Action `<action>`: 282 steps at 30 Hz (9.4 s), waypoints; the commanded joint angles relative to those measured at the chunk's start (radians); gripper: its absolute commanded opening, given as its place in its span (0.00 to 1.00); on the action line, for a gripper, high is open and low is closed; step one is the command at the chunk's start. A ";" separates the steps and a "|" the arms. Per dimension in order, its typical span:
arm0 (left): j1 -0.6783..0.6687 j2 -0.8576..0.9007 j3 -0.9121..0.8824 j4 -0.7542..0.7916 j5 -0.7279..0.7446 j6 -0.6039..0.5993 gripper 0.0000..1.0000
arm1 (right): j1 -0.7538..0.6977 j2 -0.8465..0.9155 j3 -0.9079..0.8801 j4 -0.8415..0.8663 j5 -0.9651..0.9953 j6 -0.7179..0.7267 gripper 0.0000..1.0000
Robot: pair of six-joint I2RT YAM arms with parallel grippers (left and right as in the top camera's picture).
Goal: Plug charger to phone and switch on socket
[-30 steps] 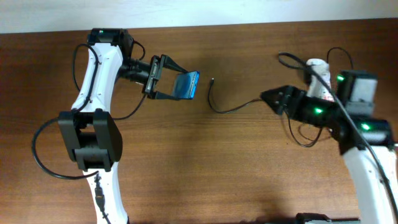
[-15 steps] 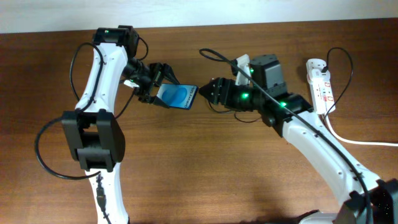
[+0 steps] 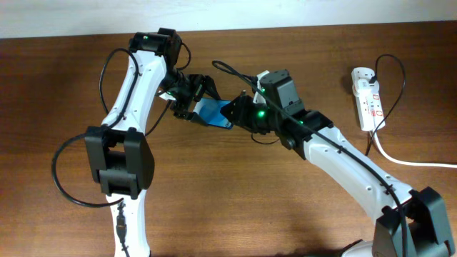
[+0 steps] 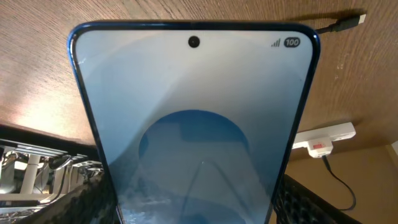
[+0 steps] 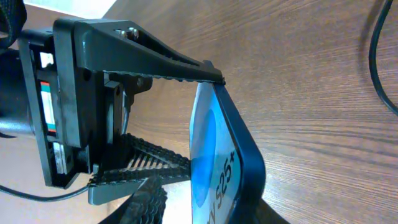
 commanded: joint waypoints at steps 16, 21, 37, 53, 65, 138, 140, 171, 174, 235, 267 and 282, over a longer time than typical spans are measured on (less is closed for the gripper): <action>-0.043 0.000 0.027 -0.002 0.018 -0.018 0.44 | 0.024 0.019 0.016 -0.008 0.027 0.026 0.04; -0.039 0.000 0.027 -0.002 0.018 -0.018 0.99 | 0.023 0.018 0.016 -0.004 0.027 0.027 0.04; 0.037 0.000 0.027 0.372 0.468 0.784 0.85 | -0.356 -0.264 0.017 -0.281 -0.092 -0.171 0.04; 0.005 0.000 0.027 0.410 0.692 1.061 1.00 | -0.586 -0.602 -0.555 0.547 -0.151 0.339 0.04; -0.032 0.000 0.027 0.411 0.691 1.054 0.99 | -0.303 -0.293 -0.553 0.990 0.347 0.577 0.04; -0.142 0.065 0.023 1.183 0.393 0.079 0.00 | -0.132 -0.116 -0.383 0.894 0.399 0.913 0.25; -0.114 0.065 0.023 1.181 0.406 0.123 0.00 | -0.132 -0.116 -0.383 0.869 0.399 0.913 0.45; 0.401 0.065 0.023 0.057 0.693 1.380 0.00 | -0.132 -0.011 0.238 -0.618 0.177 -0.493 0.58; 0.401 0.065 0.023 0.054 0.694 1.379 0.00 | -0.132 0.210 0.561 -0.770 0.191 -0.525 0.52; 0.319 0.065 0.023 0.068 0.674 1.488 0.00 | -0.278 0.117 0.910 -1.101 -0.162 -0.929 0.04; 0.140 0.065 0.023 0.140 0.901 1.367 0.00 | 0.053 -0.196 -0.279 0.257 -0.254 -0.149 0.04; 0.110 0.065 0.023 0.167 0.850 1.366 0.00 | 0.085 -0.196 -0.279 0.262 -0.122 -0.161 0.04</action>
